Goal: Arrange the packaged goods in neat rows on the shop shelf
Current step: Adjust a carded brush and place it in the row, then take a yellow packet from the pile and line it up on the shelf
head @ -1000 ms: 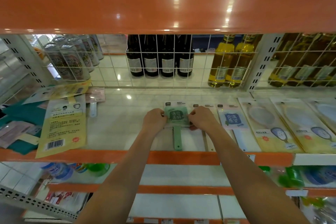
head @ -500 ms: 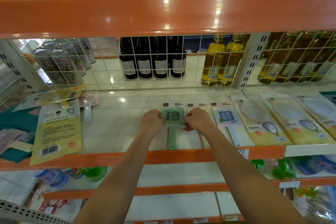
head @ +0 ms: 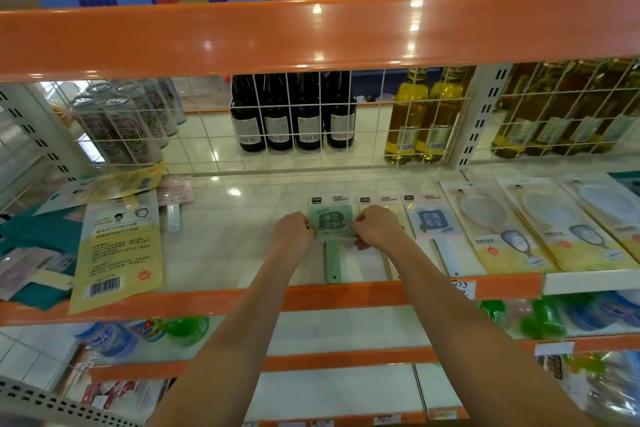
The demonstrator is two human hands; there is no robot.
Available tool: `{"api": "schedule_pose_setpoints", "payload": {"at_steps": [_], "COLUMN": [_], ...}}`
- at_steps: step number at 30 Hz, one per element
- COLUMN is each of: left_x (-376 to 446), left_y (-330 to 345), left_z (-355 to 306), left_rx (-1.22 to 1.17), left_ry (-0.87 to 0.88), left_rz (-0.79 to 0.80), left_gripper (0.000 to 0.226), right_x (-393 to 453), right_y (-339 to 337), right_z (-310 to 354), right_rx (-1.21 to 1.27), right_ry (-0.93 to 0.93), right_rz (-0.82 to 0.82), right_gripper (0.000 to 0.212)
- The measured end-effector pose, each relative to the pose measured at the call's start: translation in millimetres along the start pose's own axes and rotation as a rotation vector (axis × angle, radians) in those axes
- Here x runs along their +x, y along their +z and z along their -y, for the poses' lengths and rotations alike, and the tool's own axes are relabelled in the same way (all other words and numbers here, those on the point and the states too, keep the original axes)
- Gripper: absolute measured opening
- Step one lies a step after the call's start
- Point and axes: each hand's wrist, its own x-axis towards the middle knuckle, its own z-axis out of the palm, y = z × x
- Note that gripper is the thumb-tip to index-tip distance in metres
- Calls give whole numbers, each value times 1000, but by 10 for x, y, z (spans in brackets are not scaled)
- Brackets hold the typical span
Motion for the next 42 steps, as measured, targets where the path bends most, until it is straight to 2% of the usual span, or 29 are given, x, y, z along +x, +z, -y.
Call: {"api": "schedule_pose_setpoints", "payload": {"at_steps": [5, 11, 18, 25, 31, 37, 42], "left_x": [2, 44, -15, -258, -585, -943, -1037], "left_y": [-20, -155, -463, -698, -920, -1000, -1228], "left_z": [28, 123, 266, 492, 853, 1196, 1493], "left_rx": [-25, -20, 164, 299, 250, 187, 195], "left_ry": [0, -14, 37, -55, -216, -366, -418], "left_rz": [46, 107, 7, -133, -241, -263, -293], "left_gripper": [30, 34, 37, 41, 42, 41, 42], "right_x": [-24, -68, -153, -49, -99, -226, -335], "right_y": [-14, -55, -94, 241, 609, 1037, 1319], "right_z": [10, 93, 419, 712, 984, 1204, 1512], "right_rx": [-17, -175, -351, -414, -389, -417, -414], "right_ry": [2, -39, -196, -446, -624, -715, -785], "right_rz": [8, -43, -137, -20, 86, 208, 234], "right_gripper": [25, 25, 31, 39, 42, 42, 43]}}
